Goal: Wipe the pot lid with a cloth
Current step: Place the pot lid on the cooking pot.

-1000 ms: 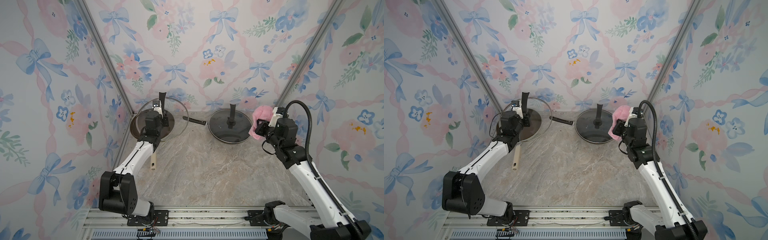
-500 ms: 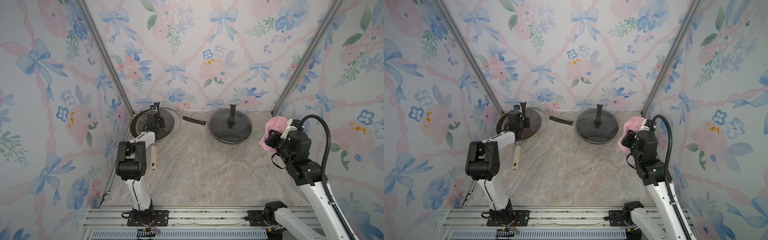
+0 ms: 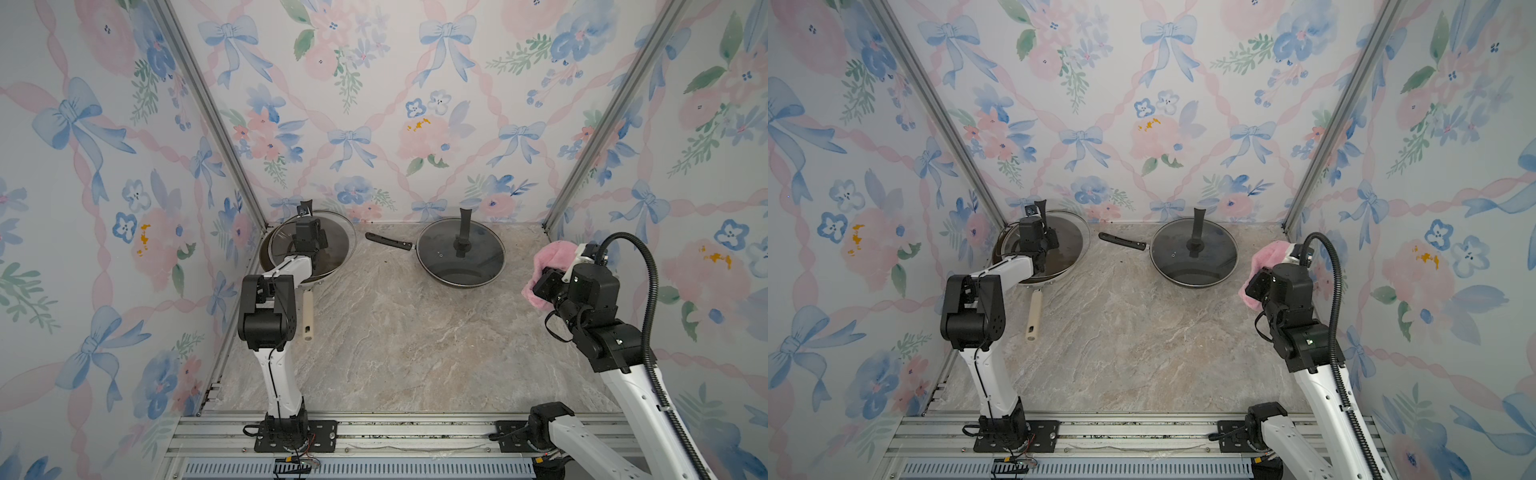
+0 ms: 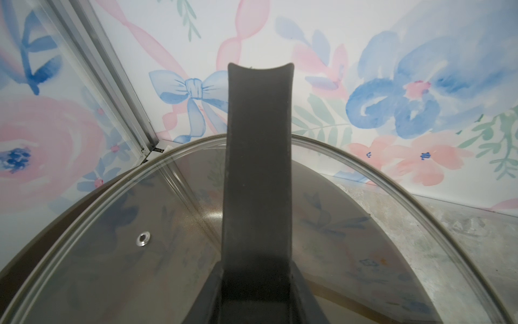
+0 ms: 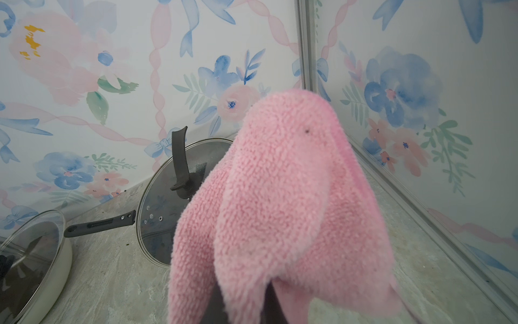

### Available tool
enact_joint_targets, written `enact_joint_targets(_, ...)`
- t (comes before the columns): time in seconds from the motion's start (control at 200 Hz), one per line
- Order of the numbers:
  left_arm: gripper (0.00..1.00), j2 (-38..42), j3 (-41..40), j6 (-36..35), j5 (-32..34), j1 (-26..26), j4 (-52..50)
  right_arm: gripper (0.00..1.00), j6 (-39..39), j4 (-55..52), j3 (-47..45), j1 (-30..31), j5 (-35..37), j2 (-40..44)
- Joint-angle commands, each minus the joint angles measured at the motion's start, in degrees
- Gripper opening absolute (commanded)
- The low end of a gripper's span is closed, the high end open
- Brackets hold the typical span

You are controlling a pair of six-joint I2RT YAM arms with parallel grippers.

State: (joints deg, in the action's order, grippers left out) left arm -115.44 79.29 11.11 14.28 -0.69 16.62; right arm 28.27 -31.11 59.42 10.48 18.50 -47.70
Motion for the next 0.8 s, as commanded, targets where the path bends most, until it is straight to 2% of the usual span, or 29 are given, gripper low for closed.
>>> enact_joint_targets(0.0, 0.00, 2.95, -1.00, 2.79, 3.38, 0.93, 2.54, 0.01, -1.07, -0.44, 0.30, -0.55, 1.03, -0.68)
enact_joint_targets(0.275, 0.00, 6.93, -7.94, 5.23, 6.77, 1.19, 2.49, 0.01, -1.61, 2.03, 1.48, -0.64, -2.28, -4.94)
enact_joint_targets(0.61, 0.00, 6.79, -7.60, 4.44, 8.87, 1.28, 0.00, 0.01, 0.18, 5.58, 0.14, -0.02, -6.38, -7.57)
enact_joint_targets(0.795, 0.00, 4.65, -8.23, 2.62, 11.60, 0.17, 2.91, 0.01, 0.82, 6.87, -0.36, 1.92, -7.16, -9.34)
